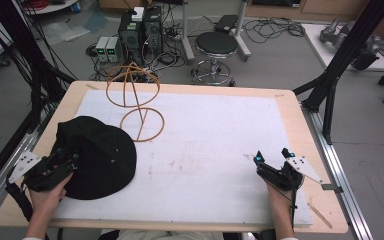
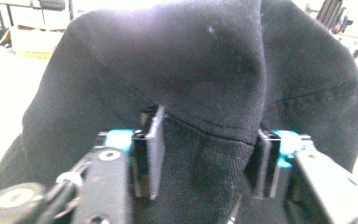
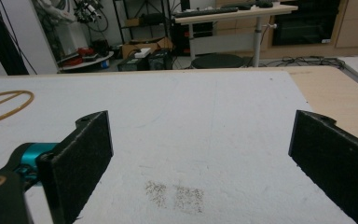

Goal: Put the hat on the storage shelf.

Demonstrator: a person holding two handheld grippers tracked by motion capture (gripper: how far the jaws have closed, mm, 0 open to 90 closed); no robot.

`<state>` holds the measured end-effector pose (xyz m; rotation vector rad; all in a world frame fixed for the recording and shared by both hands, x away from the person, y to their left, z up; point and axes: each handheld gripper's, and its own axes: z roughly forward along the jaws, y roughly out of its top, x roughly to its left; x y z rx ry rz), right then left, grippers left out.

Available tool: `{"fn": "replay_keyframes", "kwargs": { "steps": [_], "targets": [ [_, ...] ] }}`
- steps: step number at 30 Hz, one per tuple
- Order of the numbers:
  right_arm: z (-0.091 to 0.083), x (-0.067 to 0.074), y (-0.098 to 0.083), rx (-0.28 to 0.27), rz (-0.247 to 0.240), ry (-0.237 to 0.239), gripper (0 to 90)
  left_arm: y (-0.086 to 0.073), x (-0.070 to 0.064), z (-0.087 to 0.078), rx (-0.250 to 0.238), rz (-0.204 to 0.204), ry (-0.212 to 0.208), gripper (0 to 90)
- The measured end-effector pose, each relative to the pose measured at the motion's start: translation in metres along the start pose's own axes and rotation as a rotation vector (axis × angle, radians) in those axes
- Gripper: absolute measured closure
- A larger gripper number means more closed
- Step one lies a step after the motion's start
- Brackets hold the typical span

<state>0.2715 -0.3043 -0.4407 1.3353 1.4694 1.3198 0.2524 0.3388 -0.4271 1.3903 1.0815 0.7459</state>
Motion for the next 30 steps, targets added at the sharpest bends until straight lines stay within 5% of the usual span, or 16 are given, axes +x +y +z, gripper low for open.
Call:
{"fn": "replay_keyframes", "kwargs": {
  "steps": [9,16,30],
  "targets": [
    [0.0019,0.0011,-0.0007,0.007,-0.020,0.002,5.2,0.0021,-0.0087,-0.0021,0.005,0.054,0.022,85.7],
    [0.0011,0.0015,-0.0005,0.006,-0.018,0.006,5.2,0.0030,-0.0077,-0.0026,0.013,0.052,-0.001,86.1],
    [0.0013,0.0013,-0.0006,0.006,-0.015,0.010,5.2,0.0047,-0.0108,-0.0045,-0.021,0.046,0.019,86.0]
  ]
}}
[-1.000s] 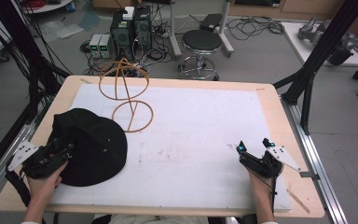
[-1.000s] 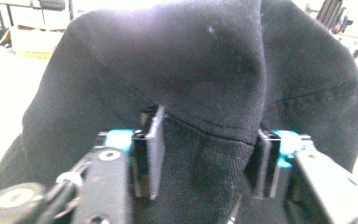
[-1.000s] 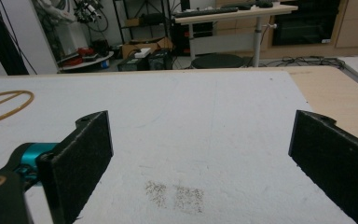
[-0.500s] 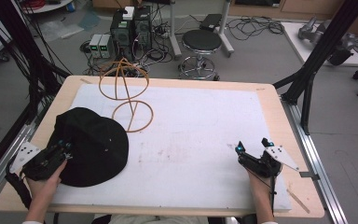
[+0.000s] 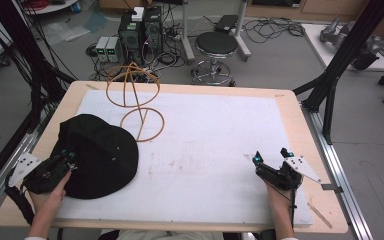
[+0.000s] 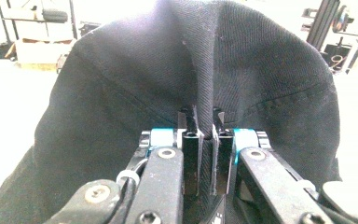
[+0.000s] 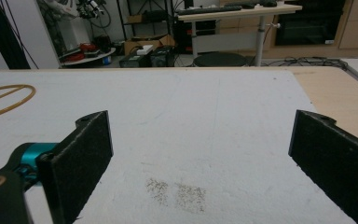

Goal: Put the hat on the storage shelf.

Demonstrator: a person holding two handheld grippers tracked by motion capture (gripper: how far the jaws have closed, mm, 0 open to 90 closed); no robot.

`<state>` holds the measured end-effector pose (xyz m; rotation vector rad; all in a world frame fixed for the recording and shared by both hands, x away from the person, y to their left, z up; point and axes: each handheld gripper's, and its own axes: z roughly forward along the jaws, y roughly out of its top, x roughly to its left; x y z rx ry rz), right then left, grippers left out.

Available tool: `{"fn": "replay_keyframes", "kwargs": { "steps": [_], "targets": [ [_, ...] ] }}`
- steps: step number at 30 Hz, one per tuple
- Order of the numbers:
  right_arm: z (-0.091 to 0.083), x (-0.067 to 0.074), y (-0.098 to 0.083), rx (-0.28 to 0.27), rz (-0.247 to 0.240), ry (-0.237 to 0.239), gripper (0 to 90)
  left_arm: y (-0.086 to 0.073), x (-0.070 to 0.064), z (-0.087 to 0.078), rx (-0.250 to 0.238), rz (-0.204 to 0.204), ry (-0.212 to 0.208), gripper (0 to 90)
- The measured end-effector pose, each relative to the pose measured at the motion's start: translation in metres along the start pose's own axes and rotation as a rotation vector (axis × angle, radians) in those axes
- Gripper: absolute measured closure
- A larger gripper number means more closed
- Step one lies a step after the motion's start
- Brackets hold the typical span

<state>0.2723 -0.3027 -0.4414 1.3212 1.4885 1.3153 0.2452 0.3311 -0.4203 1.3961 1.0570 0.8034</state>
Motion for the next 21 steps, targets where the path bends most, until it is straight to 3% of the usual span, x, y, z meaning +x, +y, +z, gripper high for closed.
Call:
{"fn": "replay_keyframes", "kwargs": {
  "steps": [12,21],
  "targets": [
    [0.000,-0.001,0.000,-0.001,0.004,0.002,5.2,0.012,-0.004,-0.005,-0.052,-0.008,-0.007,85.9],
    [0.000,-0.001,0.000,-0.011,-0.001,0.010,5.2,0.020,-0.009,-0.007,-0.077,0.004,-0.044,85.9]
  ]
}}
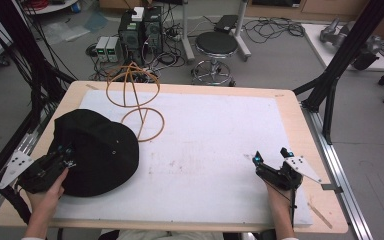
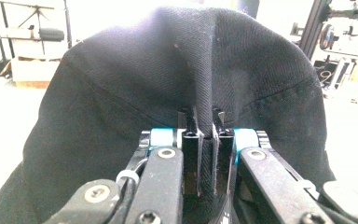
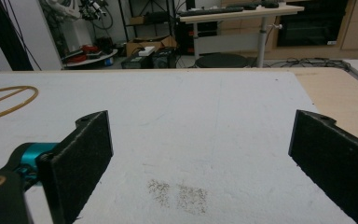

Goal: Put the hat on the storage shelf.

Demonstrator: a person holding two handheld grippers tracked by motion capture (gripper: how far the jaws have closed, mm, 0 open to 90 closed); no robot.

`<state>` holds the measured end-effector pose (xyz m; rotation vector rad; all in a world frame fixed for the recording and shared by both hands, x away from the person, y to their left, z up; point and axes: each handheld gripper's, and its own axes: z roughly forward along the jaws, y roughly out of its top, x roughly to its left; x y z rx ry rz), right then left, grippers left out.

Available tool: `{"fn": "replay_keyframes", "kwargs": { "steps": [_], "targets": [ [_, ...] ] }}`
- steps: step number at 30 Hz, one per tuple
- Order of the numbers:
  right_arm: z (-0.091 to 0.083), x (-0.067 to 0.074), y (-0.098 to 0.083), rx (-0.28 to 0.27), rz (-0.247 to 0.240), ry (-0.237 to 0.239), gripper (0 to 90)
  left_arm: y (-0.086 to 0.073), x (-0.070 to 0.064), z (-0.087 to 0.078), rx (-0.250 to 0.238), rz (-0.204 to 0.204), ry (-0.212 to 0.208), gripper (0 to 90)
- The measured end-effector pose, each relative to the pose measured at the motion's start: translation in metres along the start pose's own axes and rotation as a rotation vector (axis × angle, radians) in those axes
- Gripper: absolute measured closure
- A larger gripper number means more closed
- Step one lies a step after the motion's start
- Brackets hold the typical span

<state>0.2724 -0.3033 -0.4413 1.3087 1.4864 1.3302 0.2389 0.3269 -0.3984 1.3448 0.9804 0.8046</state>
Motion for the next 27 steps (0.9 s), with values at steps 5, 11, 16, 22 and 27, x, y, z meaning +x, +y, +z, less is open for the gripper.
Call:
{"fn": "replay_keyframes", "kwargs": {
  "steps": [5,11,16,22,27],
  "targets": [
    [0.000,0.001,0.000,0.004,-0.004,0.003,5.2,0.006,-0.004,0.000,-0.021,0.000,-0.024,85.9],
    [0.000,0.000,0.000,0.006,-0.003,0.003,5.2,0.014,-0.008,-0.002,-0.051,-0.001,-0.034,85.9],
    [0.000,0.000,0.000,0.008,-0.004,0.005,5.2,0.022,-0.011,-0.007,-0.092,-0.003,-0.040,85.9],
    [0.000,0.000,0.000,0.009,-0.001,0.006,5.2,0.033,-0.016,-0.013,-0.159,0.010,-0.040,86.0],
    [0.000,0.000,-0.001,0.008,-0.004,0.009,5.3,0.042,-0.023,-0.015,-0.189,0.037,-0.051,85.9]
  ]
}}
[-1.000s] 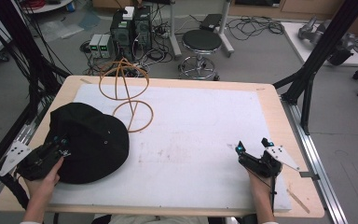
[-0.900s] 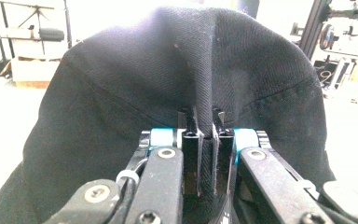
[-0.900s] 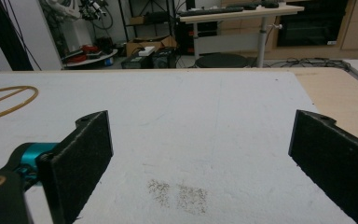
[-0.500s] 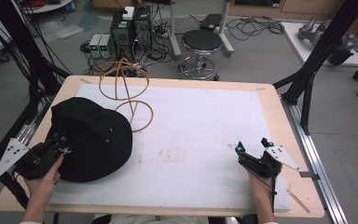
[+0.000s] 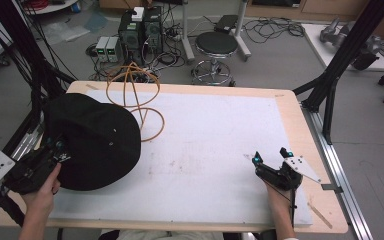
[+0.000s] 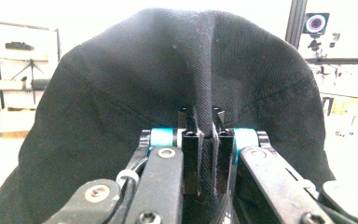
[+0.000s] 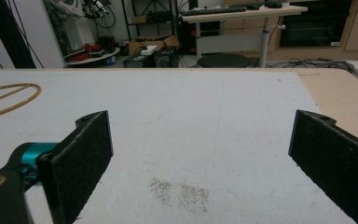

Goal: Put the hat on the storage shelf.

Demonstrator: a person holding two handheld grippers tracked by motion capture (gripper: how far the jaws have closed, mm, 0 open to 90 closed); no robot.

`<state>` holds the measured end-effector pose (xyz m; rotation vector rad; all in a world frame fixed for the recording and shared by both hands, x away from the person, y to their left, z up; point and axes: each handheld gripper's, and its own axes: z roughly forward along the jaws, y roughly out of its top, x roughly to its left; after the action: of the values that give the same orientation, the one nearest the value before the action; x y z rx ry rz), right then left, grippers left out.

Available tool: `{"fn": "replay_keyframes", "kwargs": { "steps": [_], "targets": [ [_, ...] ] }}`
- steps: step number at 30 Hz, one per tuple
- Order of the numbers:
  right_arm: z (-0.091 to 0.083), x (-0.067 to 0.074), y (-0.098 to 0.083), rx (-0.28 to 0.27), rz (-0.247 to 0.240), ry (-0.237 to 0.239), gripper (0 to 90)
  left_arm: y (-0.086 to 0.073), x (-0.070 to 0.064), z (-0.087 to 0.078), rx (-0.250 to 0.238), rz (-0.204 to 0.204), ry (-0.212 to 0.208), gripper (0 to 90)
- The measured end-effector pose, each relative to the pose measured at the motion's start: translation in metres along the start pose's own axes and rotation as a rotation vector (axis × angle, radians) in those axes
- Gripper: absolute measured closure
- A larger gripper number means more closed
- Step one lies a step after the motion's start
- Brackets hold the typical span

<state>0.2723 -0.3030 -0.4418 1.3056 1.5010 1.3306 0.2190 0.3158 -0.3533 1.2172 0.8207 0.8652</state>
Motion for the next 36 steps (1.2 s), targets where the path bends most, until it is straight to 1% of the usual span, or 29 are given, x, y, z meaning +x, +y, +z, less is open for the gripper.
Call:
{"fn": "replay_keyframes", "kwargs": {
  "steps": [2,6,9,11,13,15,22,25,28,31,32,34,36],
  "targets": [
    [0.000,0.000,0.000,-0.001,-0.002,0.000,5.3,0.005,-0.003,0.000,-0.016,-0.001,-0.012,85.9],
    [0.001,0.000,0.000,0.000,-0.008,0.005,5.3,0.017,-0.012,-0.002,-0.051,0.024,-0.031,85.9],
    [0.001,0.000,0.000,-0.001,-0.011,0.006,5.3,0.024,-0.018,-0.004,-0.068,0.048,-0.046,85.9],
    [0.000,0.000,0.000,-0.009,-0.010,0.004,5.3,0.027,-0.021,-0.004,-0.078,0.064,-0.048,85.9],
    [-0.001,0.000,0.000,-0.010,-0.006,0.001,5.3,0.029,-0.023,-0.003,-0.083,0.070,-0.050,85.9],
    [-0.002,0.000,0.001,-0.022,-0.012,-0.003,5.3,0.032,-0.025,-0.003,-0.089,0.076,-0.050,85.9],
    [-0.001,0.001,0.001,-0.018,-0.010,-0.001,5.3,0.041,-0.026,0.000,-0.111,0.075,-0.046,85.9],
    [-0.001,0.001,0.001,-0.017,-0.007,0.000,5.3,0.045,-0.027,0.004,-0.121,0.066,-0.050,85.9],
    [-0.002,0.001,0.001,-0.025,-0.015,-0.001,5.3,0.050,-0.030,0.010,-0.132,0.072,-0.049,85.8],
    [-0.002,0.002,0.001,-0.020,-0.010,0.000,5.3,0.057,-0.034,0.014,-0.153,0.077,-0.055,85.9],
    [-0.002,0.002,0.001,-0.022,-0.012,0.000,5.3,0.060,-0.034,0.015,-0.169,0.077,-0.058,85.9],
    [-0.001,0.002,0.001,-0.023,-0.015,0.001,5.3,0.066,-0.034,0.018,-0.195,0.069,-0.063,85.8],
    [-0.001,0.002,0.001,-0.022,-0.013,0.001,5.3,0.072,-0.032,0.024,-0.205,0.061,-0.058,85.9]
  ]
}}
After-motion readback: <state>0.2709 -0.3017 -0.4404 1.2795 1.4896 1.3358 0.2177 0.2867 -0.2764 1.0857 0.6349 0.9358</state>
